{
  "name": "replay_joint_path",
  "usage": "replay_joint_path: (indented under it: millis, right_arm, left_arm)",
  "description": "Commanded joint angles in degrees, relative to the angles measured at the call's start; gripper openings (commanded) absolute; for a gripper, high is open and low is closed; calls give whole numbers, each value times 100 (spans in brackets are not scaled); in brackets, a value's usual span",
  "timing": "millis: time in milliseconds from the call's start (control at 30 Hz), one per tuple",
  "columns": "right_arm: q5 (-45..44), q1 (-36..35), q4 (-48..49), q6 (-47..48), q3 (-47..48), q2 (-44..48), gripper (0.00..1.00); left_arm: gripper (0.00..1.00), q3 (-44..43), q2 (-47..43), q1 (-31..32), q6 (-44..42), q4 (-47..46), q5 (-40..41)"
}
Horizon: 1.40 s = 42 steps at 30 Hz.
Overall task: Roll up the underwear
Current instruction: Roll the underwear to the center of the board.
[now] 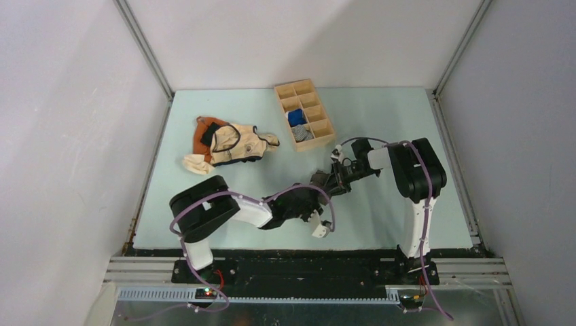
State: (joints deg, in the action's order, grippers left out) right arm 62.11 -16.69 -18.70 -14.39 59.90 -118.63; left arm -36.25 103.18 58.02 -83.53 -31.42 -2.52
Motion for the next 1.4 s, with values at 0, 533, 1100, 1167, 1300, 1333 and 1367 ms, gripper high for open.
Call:
replay_joint_path:
  millis: [0, 533, 1100, 1167, 1300, 1333, 1367]
  right_arm:
    - [-1222, -260, -426, 415, -216, -315, 26]
    - [-1522, 1630, -1011, 1362, 68, 2837, 91]
    - [-1431, 672, -2883, 6737, -2900, 9959, 81]
    - [-1697, 121, -2795, 6848, -3025, 9822, 74]
    - [-2837, -1234, -1836, 6772, -3279, 9069, 68]
    - [-2986, -1431, -1368, 6764, -3329, 8758, 68]
    - [-3238, -1738, -1129, 6743, -3433, 8606, 68]
  left_arm:
    - [2, -826, 677, -150, 424, 2177, 693]
    - [0, -2840, 594, -147, 857, 6598, -863]
    - [0, -4579, 1962, -675, 2626, 8907, -4002]
    - [0, -4717, 2109, -751, 2814, 8877, -4207]
    - [0, -5346, 2482, -904, 3099, 9164, -4591]
    - [0, -5431, 2542, -923, 3174, 9259, -4639]
    - [0, -5560, 2631, -950, 3206, 9277, -4675]
